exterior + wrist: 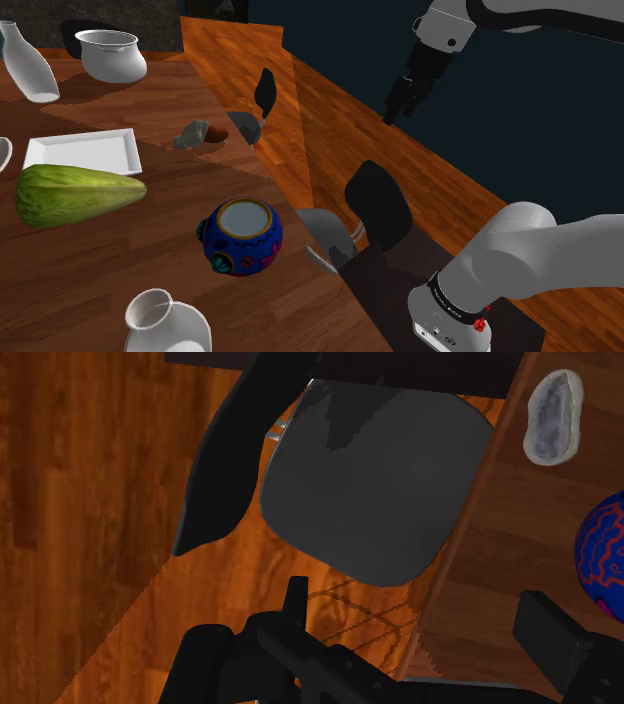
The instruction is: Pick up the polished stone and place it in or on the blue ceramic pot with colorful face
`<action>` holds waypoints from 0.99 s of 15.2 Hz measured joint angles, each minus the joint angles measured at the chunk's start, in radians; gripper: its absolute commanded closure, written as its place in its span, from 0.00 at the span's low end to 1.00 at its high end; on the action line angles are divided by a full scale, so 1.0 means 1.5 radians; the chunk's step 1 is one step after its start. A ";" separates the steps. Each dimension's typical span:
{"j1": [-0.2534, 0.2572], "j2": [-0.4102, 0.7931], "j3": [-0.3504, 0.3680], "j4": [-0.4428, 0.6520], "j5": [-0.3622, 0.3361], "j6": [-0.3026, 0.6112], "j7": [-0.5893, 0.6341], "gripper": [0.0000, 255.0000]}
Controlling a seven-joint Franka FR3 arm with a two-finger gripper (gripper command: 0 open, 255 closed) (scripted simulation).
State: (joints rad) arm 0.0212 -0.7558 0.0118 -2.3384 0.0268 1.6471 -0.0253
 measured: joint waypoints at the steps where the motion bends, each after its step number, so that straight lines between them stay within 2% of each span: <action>1: 0.000 0.000 0.000 0.000 0.000 0.000 0.000 0.00; 11: 0.045 0.018 0.118 -0.112 0.046 0.090 0.103 0.00; 15: 0.066 0.054 0.173 -0.141 0.068 0.138 0.152 0.00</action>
State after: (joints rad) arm 0.1205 -0.6746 0.2720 -2.5505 0.1283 1.8545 0.2020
